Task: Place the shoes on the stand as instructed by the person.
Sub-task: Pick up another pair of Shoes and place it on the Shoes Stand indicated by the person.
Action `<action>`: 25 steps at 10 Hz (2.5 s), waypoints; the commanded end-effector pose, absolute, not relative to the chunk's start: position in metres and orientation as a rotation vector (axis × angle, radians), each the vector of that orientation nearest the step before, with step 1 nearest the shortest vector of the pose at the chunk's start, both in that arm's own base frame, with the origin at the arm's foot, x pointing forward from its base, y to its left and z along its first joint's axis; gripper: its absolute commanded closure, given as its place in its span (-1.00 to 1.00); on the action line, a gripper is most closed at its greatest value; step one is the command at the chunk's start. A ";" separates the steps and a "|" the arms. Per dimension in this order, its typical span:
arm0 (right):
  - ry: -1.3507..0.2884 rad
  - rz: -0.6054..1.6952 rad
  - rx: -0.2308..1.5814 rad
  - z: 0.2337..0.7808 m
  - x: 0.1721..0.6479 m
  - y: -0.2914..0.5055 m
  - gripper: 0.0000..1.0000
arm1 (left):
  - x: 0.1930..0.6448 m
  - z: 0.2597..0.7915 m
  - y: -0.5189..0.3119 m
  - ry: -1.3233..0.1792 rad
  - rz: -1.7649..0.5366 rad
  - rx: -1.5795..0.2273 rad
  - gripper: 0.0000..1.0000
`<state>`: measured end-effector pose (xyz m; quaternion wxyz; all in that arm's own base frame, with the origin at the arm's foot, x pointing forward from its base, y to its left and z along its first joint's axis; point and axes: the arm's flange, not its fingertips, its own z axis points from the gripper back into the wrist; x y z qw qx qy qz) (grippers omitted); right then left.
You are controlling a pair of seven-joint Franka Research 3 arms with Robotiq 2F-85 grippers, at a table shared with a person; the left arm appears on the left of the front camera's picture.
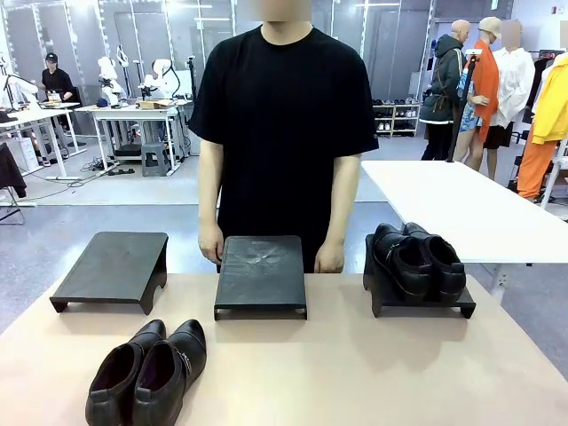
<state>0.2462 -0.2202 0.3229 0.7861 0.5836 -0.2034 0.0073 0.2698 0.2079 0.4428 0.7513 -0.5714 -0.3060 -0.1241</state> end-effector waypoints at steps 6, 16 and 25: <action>-0.426 0.032 1.227 0.335 0.247 -0.220 -0.78 | 0.269 0.442 0.209 -0.679 -0.297 -1.254 -1.00; -0.426 0.032 1.227 0.335 0.247 -0.220 -0.78 | 0.269 0.442 0.209 -0.679 -0.297 -1.254 -1.00; -0.426 0.032 1.227 0.335 0.247 -0.220 -0.78 | 0.292 0.496 0.124 -0.451 -0.271 -1.072 -1.00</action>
